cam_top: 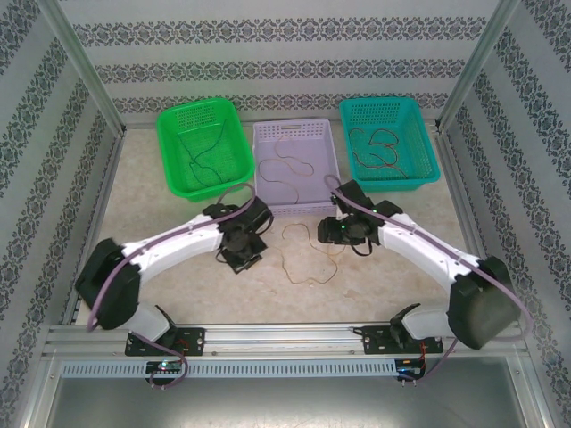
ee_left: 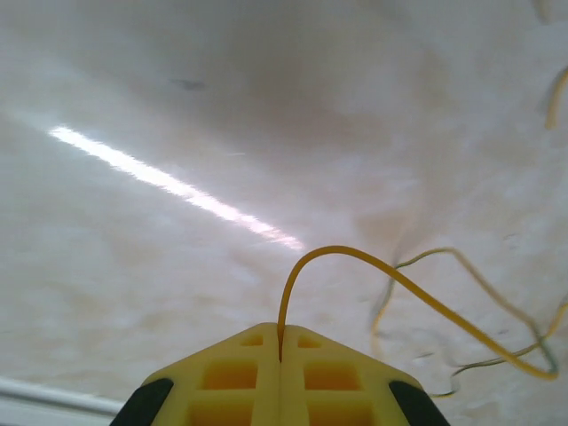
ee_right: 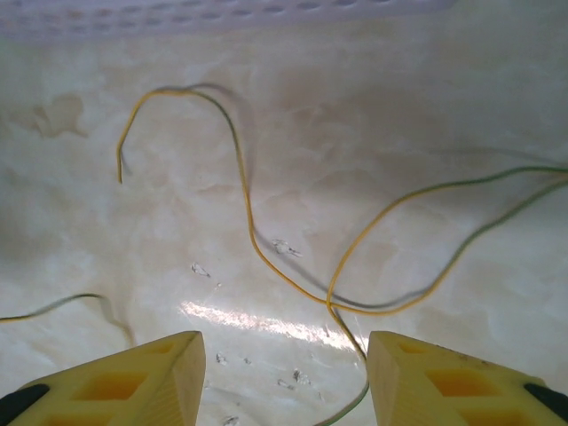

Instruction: Untangle the cables

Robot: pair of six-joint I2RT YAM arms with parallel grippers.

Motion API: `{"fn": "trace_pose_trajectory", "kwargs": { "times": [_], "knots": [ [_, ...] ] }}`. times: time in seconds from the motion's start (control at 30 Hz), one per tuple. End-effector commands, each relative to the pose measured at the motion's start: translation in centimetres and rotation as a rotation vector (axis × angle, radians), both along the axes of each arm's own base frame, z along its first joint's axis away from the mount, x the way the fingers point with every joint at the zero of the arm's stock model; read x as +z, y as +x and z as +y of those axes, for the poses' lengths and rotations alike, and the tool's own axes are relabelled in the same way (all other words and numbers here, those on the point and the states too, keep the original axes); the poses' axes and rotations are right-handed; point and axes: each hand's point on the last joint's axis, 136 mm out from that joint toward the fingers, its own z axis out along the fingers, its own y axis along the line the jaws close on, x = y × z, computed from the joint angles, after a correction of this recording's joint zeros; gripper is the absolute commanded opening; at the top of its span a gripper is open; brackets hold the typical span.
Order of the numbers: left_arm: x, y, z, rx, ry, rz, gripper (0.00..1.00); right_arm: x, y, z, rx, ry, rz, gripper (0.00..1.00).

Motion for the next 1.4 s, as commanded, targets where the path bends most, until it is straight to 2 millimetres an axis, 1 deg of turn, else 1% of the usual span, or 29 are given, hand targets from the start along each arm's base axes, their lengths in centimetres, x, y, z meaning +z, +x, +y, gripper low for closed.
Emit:
{"fn": "trace_pose_trajectory", "kwargs": {
  "times": [0.0,0.1,0.2,0.27,0.33,0.47,0.57,0.63,0.73,0.87,0.97,1.03,1.07,1.1,1.13,1.17,1.23,1.27,1.33,1.37],
  "knots": [
    [-1.0,-4.3,5.9,-0.035,0.204,0.084,0.0,0.3,1.8,2.4,0.151,-0.081,-0.095,0.53],
    [-0.6,-4.6,7.6,0.007,0.225,0.048,0.0,-1.3,2.6,3.7,0.219,-0.19,-0.102,0.53],
    [-0.3,-4.4,8.1,0.029,0.226,0.024,0.0,-2.9,4.1,3.7,0.23,-0.328,-0.117,0.54],
    [-0.2,-4.2,8.1,0.033,0.223,0.019,0.0,-3.8,5.0,3.5,0.214,-0.377,-0.119,0.54],
    [0.0,-4.0,7.8,0.034,0.215,0.012,0.0,-4.5,5.7,3.6,0.214,-0.389,-0.117,0.54],
    [0.2,-3.9,7.7,0.033,0.209,0.005,0.0,-5.7,6.3,3.5,0.208,-0.425,-0.097,0.51],
    [0.2,-3.9,7.7,0.031,0.205,0.005,0.0,-6.7,6.2,3.7,0.204,-0.403,-0.076,0.49],
    [0.2,-3.9,7.7,0.027,0.205,0.004,0.0,-7.1,6.1,4.2,0.202,-0.377,-0.072,0.45],
    [0.2,-3.8,7.6,0.02,0.206,0.006,0.0,-7.9,6.2,4.8,0.184,-0.349,-0.066,0.43],
    [0.3,-3.5,7.4,0.01,0.209,0.006,0.0,-9.4,6.3,4.7,0.158,-0.357,-0.03,0.35],
    [0.7,-3.4,7.5,0.001,0.219,-0.001,0.0,-10.0,6.0,4.4,0.149,-0.366,-0.019,0.25],
    [0.8,-3.3,7.6,-0.002,0.226,-0.003,0.0,-9.9,5.9,4.1,0.137,-0.366,-0.022,0.13],
    [1.0,-3.3,7.7,-0.004,0.228,-0.007,0.0,-9.4,5.8,4.0,0.131,-0.362,-0.035,0.04],
    [1.0,-3.3,7.7,-0.004,0.228,-0.007,0.0,-8.6,5.7,3.9,0.126,-0.354,-0.053,0.0],
    [1.1,-3.3,7.7,-0.007,0.228,-0.008,0.0,-7.4,5.5,3.6,0.117,-0.344,-0.073,0.0],
    [1.2,-3.3,7.7,-0.01,0.231,-0.01,0.0,-5.8,5.4,3.4,0.104,-0.328,-0.105,0.0],
    [1.4,-3.0,7.8,-0.017,0.237,-0.022,0.0,-1.8,5.2,3.0,0.076,-0.282,-0.172,0.0],
    [1.7,-2.7,7.8,-0.025,0.243,-0.038,0.0,0.8,5.2,2.6,0.056,-0.254,-0.218,0.0],
    [2.3,-2.0,8.1,-0.042,0.267,-0.068,0.0,5.7,5.6,1.3,0.004,-0.203,-0.307,0.0],
    [2.6,-1.5,8.2,-0.054,0.279,-0.078,0.0,8.4,6.2,0.2,-0.038,-0.178,-0.358,0.0]
  ]
}}
